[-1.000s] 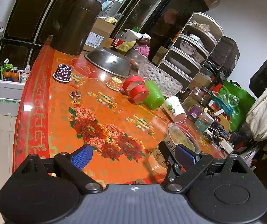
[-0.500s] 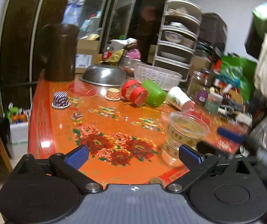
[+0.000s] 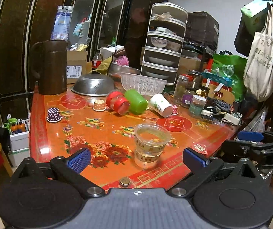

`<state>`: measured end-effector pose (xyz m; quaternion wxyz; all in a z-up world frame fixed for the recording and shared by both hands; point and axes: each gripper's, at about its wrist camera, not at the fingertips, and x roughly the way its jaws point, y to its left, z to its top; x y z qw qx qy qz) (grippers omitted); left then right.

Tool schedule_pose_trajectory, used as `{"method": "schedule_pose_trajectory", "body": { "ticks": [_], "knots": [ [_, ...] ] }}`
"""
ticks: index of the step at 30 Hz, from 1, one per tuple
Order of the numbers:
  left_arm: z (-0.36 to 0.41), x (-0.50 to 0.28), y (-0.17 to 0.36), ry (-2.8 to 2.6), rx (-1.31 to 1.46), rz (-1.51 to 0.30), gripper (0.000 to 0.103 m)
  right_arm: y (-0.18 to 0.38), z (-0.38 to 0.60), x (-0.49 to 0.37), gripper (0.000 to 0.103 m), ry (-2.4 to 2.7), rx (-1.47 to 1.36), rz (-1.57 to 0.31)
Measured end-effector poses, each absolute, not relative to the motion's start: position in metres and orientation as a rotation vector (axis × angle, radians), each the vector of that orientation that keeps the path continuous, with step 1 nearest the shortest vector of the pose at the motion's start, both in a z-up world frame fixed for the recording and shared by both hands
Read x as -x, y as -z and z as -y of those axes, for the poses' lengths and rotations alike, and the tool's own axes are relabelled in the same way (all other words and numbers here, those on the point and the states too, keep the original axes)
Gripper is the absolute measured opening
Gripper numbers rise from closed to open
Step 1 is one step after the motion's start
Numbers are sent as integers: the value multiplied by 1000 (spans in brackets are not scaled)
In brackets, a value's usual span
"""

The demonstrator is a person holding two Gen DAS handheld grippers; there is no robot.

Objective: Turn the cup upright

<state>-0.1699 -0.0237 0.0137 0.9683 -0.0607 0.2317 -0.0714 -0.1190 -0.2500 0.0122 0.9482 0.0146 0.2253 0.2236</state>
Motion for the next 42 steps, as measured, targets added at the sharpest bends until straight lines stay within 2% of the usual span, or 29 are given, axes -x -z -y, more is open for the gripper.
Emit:
{"method": "schedule_pose_trajectory", "body": {
  "ticks": [42],
  "knots": [
    [38,152,-9,92,108,-551,103,-5,254,109,102,-488,-72,-508]
  ]
}}
